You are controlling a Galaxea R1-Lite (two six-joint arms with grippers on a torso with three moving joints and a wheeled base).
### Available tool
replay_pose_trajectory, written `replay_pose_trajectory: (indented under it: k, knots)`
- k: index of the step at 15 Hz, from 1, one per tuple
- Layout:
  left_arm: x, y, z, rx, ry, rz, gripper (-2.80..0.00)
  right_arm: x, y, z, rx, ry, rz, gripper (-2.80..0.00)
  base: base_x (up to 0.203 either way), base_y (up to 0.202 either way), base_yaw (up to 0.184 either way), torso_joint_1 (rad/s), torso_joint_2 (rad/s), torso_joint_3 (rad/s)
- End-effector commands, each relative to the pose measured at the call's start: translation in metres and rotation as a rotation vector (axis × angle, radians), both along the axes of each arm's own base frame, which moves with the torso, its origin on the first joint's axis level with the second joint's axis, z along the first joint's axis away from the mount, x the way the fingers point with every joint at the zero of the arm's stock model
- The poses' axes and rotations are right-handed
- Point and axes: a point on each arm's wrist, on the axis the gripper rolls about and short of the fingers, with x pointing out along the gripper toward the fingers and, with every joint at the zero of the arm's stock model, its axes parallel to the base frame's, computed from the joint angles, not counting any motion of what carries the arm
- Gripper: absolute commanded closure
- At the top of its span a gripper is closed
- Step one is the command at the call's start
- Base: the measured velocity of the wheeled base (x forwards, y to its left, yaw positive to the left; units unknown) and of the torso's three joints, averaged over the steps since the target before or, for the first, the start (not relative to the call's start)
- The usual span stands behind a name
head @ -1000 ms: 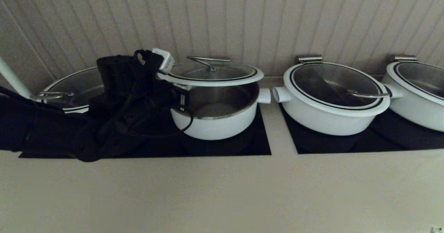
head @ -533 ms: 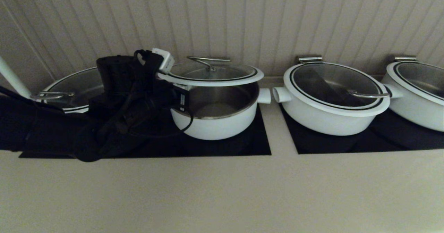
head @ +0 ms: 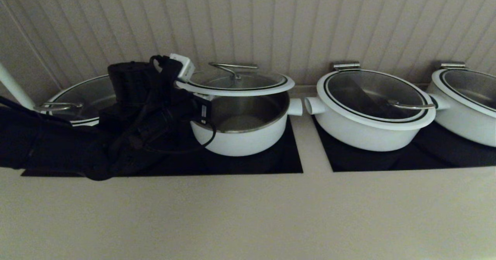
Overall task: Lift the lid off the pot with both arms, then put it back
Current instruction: Open the pot lid completely
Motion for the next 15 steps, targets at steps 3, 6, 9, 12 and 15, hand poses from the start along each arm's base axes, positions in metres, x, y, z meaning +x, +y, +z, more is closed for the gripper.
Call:
replay_pose_trajectory:
  k: [3, 6, 9, 12, 15]
  knots:
    - [0.000, 0.000, 0.002, -0.003, -0.009, 0.002, 0.00, -0.003, 0.000, 0.000, 0.004, -0.045, -0.140, 0.00, 0.000, 0.000, 0.000, 0.000, 0.00, 0.000]
    - [-0.001, 0.001, 0.004, -0.006, -0.016, 0.004, 0.00, -0.016, 0.000, -0.002, 0.020, -0.206, -0.163, 0.00, 0.000, 0.000, 0.000, 0.000, 0.00, 0.000]
    - [-0.001, 0.002, 0.008, -0.010, -0.027, 0.017, 0.00, -0.021, 0.000, -0.003, 0.057, -0.271, -0.179, 0.00, 0.000, 0.000, 0.000, 0.000, 0.00, 0.000]
    - [-0.001, 0.002, 0.014, -0.018, -0.045, 0.019, 0.00, -0.021, 0.000, -0.003, 0.058, -0.271, -0.179, 0.00, 0.000, 0.000, 0.000, 0.000, 0.00, 0.000]
    - [0.000, 0.001, 0.019, -0.026, -0.061, 0.019, 0.00, -0.021, 0.000, -0.003, 0.058, -0.271, -0.179, 0.00, 0.000, 0.000, 0.000, 0.000, 0.00, 0.000]
